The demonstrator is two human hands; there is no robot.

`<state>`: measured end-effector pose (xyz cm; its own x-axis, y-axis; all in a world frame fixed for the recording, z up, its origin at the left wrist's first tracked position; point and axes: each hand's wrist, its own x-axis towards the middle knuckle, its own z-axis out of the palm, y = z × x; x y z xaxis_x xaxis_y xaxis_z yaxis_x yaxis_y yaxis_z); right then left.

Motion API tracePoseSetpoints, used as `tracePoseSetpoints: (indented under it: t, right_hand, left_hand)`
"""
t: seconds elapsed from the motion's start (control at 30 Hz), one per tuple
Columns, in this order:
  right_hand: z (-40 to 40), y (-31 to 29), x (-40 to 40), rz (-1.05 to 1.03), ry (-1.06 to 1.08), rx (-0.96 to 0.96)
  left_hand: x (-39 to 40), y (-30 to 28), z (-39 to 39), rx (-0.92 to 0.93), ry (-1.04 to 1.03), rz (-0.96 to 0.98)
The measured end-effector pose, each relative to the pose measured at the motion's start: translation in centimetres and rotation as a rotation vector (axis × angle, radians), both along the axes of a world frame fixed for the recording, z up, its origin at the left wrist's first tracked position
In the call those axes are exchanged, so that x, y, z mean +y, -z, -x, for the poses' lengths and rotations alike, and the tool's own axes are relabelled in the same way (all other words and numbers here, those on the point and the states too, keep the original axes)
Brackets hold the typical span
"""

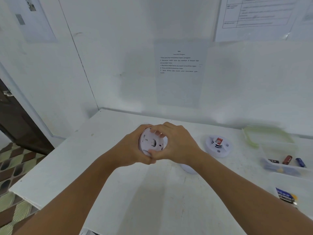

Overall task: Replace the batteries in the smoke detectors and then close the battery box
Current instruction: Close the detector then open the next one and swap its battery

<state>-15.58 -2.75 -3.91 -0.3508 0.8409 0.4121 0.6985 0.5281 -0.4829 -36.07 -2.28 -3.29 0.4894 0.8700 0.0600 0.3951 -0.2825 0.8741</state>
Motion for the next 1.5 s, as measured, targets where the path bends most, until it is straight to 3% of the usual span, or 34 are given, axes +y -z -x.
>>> tracePoseSetpoints:
  t: [0.17,0.3,0.57,0.73,0.9,1.0,1.23,1.5]
  right_hand:
    - [-0.3,1.0,-0.8,0.147,-0.034,0.170]
    - [0.1,1.0,-2.4,0.334,0.002,0.418]
    - [-0.6,1.7,-4.2,0.709,-0.051,0.953]
    - [-0.9,1.9,-4.3,0.813,-0.042,1.097]
    - [0.3,2.3,-3.7,0.865,-0.062,1.249]
    - [1.8,2.9,-3.1,0.843,-0.033,1.217]
    - [3.5,4.6,-2.7,0.691,0.102,0.644]
    - [4.3,7.2,-2.1,0.648,0.217,0.567]
  left_hand:
    - [-0.3,-0.1,-0.2,0.102,-0.049,-0.019]
    - [-1.2,-0.7,-1.6,0.235,-0.133,-0.095]
    - [-4.0,-0.6,-3.2,0.273,-0.210,-0.174]
    - [-4.6,0.1,-2.0,0.077,-0.261,-0.051]
    - [-3.2,1.0,-0.5,-0.182,-0.300,0.289]
    - [-2.0,1.5,0.8,-0.251,-0.207,0.330]
    - [1.8,4.0,3.7,-0.230,-0.144,0.290]
    - [3.7,7.9,3.4,-0.151,-0.084,0.224]
